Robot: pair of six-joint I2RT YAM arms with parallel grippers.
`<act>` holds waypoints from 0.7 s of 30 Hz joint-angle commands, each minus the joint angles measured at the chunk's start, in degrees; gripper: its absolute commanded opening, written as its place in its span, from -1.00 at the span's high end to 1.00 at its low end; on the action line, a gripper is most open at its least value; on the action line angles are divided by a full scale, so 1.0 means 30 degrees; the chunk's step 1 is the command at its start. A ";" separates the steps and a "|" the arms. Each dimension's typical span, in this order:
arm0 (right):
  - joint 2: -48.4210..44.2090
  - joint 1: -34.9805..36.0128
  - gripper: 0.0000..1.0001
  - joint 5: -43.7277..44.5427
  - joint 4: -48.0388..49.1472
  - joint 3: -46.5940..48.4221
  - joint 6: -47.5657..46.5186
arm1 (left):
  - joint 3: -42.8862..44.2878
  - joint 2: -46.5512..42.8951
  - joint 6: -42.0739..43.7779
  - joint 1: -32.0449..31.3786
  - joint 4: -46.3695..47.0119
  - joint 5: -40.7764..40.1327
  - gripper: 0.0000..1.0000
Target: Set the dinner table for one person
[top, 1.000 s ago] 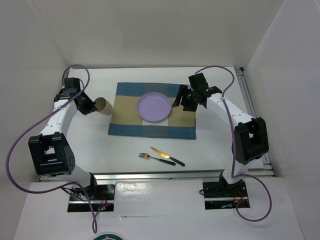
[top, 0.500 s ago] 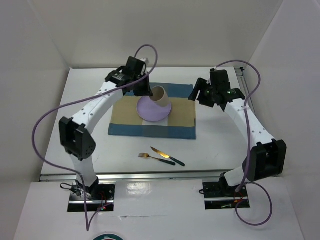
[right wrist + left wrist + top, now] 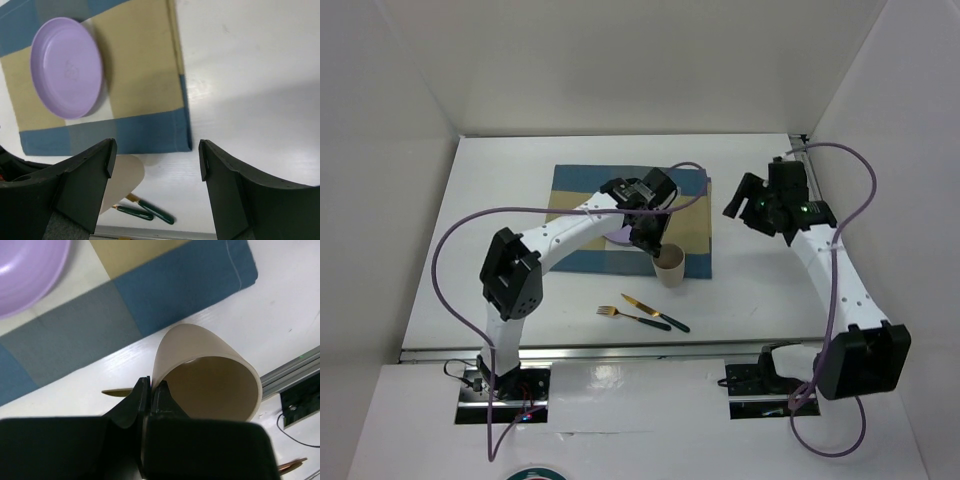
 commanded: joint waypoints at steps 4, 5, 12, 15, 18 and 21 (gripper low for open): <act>-0.3177 -0.0834 -0.61 0.1432 -0.1154 -0.1962 0.1100 | -0.0346 0.0115 -0.0054 -0.1165 0.0098 -0.1388 1.00; -0.3179 -0.0834 -0.61 0.1432 -0.1330 -0.1965 0.1100 | -0.0348 0.0116 -0.0054 -0.1397 0.0098 -0.1622 1.00; -0.3004 -0.0834 -0.63 -0.0411 -0.1361 -0.2346 0.0866 | -0.1313 0.0292 -0.0054 -0.1809 0.0567 -0.0982 1.00; -0.3004 -0.0834 -0.63 -0.1260 -0.1158 -0.2551 0.0631 | -0.1490 0.0292 -0.0054 -0.2015 0.0770 -0.0980 0.72; -0.3004 -0.0834 -0.66 -0.2981 -0.0543 -0.3104 -0.0008 | -0.1695 0.0087 -0.0054 -0.2190 0.0772 -0.1156 0.45; -0.3004 -0.0834 -0.66 -0.5469 0.0424 -0.4013 -0.0245 | -0.1695 -0.0265 -0.0054 -0.2190 0.0772 -0.1361 0.19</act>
